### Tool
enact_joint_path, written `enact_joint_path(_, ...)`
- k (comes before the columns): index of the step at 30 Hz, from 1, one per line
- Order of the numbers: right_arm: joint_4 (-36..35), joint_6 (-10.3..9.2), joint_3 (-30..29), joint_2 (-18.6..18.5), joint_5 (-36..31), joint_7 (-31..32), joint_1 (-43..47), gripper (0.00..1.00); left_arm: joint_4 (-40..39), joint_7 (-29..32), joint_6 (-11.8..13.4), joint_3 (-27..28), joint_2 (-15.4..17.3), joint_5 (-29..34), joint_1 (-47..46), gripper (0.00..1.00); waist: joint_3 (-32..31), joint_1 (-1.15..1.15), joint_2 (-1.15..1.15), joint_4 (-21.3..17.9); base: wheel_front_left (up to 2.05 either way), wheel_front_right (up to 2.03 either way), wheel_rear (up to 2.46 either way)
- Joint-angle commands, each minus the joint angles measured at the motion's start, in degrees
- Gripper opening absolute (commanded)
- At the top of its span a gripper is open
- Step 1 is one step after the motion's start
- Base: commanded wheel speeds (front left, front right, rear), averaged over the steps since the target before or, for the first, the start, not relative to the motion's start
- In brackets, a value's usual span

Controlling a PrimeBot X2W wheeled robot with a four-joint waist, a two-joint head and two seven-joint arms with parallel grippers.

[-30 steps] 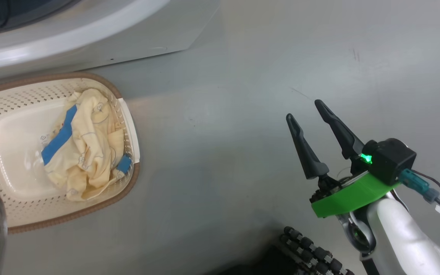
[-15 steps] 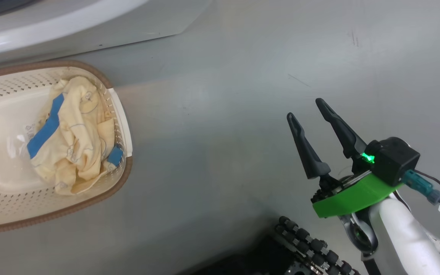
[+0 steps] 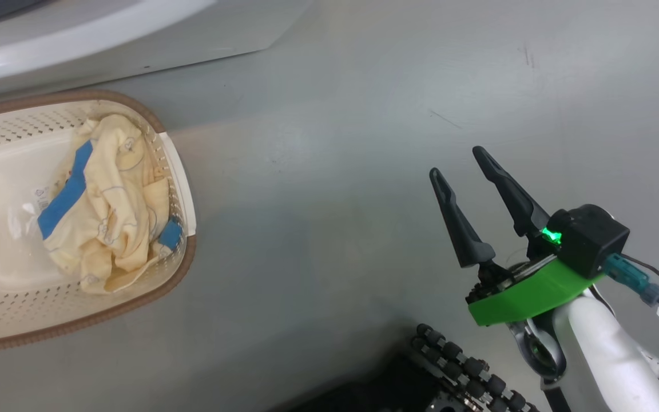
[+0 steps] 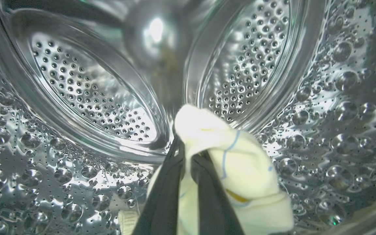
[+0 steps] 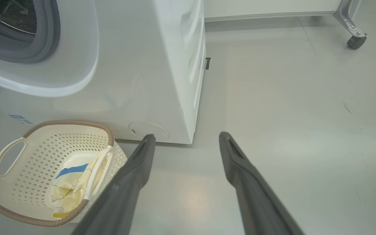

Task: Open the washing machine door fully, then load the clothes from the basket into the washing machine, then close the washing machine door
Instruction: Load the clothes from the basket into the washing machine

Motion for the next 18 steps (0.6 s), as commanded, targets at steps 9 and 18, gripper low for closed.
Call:
enact_joint_path(9, -0.7, -0.16, 0.4, -0.5, 0.4, -0.4, 2.4, 1.0, 14.4, 7.3, 1.2, -1.5, 1.0, 0.2, -6.7, 1.0, -3.1, 0.0, 0.0, 0.2, 0.0, 0.0, 0.0)
enact_joint_path(18, -0.2, -0.16, 0.0, -0.4, 0.4, -0.4, 2.0, 1.0, 21.1, 13.5, 3.7, -0.8, -0.8, -1.7, -7.6, 1.0, -5.7, 0.0, 0.0, 1.5, 0.0, 0.0, 0.0)
